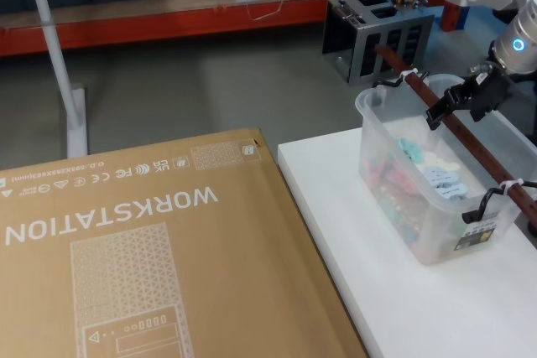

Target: Use one hand to grasp the basket and place it at the designated location.

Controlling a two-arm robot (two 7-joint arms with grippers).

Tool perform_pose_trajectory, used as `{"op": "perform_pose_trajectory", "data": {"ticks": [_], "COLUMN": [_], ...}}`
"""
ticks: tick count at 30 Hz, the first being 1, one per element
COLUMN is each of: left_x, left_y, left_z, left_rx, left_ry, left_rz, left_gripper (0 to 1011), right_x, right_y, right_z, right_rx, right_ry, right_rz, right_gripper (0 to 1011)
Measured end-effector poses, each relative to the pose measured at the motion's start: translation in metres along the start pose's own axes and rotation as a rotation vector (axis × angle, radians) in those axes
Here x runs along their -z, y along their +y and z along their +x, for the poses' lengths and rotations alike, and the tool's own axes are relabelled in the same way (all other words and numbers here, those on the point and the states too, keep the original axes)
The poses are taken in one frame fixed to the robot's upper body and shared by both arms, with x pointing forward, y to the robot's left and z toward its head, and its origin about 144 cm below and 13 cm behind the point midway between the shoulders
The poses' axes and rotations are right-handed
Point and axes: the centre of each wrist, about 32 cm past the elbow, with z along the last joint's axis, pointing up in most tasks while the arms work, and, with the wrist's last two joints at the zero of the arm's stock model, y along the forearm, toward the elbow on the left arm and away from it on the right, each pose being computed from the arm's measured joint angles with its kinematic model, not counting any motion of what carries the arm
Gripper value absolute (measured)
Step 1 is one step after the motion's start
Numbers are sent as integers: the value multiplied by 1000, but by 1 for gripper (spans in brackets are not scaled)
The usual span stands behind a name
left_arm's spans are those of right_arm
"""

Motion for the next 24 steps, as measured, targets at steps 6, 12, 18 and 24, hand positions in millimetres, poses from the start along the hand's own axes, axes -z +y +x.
{"op": "perform_pose_trajectory", "data": {"ticks": [6, 12, 18, 24], "left_x": [0, 0, 0, 0], "left_y": [0, 0, 0, 0], "left_z": [0, 0, 0, 0], "left_rx": [0, 0, 0, 0], "left_ry": [0, -1, -1, 0], "left_rz": [0, 0, 0, 0], "left_gripper": [0, 0, 0, 0], "right_x": [1, 2, 2, 2], "right_y": [1, 1, 1, 2], "right_z": [0, 1, 2, 3], "right_rx": [6, 8, 11, 9], "right_ry": [1, 4, 4, 3], "right_rz": [2, 2, 4, 6], "right_gripper": [782, 596, 413, 245]}}
